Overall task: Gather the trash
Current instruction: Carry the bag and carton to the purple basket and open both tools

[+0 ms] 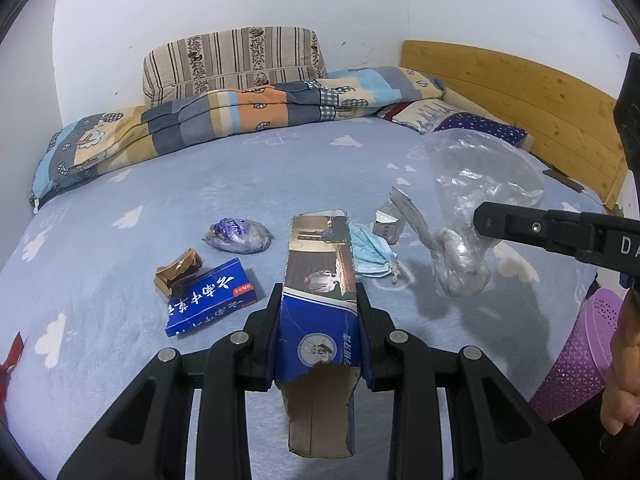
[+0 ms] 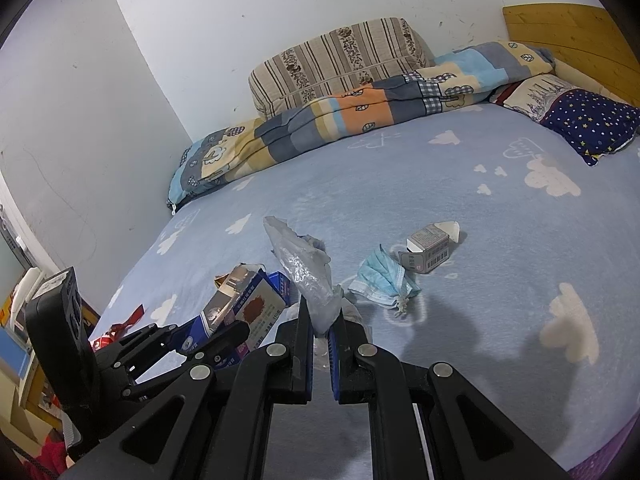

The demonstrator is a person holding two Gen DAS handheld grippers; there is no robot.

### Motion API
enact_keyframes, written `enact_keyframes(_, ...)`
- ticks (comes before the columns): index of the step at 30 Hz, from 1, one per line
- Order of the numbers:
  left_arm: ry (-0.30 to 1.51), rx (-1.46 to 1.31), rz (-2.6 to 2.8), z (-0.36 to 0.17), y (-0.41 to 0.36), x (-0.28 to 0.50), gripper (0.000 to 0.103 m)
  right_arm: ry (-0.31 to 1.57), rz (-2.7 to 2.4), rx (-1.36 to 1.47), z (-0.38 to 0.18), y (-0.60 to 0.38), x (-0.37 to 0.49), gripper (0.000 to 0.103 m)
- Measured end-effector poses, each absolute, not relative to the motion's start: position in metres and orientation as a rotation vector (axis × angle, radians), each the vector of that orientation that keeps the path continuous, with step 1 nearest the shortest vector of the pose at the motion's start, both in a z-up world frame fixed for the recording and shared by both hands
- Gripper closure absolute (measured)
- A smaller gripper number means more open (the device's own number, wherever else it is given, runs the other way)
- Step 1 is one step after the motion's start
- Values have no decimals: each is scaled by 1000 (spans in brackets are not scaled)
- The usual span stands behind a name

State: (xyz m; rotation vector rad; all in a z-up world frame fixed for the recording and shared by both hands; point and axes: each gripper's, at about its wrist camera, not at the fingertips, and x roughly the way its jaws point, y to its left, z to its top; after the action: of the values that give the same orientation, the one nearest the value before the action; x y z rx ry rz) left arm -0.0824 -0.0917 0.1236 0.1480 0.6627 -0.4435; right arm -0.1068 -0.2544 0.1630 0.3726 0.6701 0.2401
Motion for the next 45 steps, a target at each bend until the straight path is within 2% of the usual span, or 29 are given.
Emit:
enact_keyframes(15,648,157,-463,126,-96,-84,73,660,228,396,167,-259,-111,97)
enact_keyframes(26,623,161,-579,135,-116,-99,73,620,193,518,177,-295,-128,97)
enact_keyframes(36,627,149,-887,152,-183,-135,73,513,54,604,195,-376,-228,97)
enact_keyframes(45,700,199,-1188,155,-289,-190,73,493,-230,707,179,-473,-341,97)
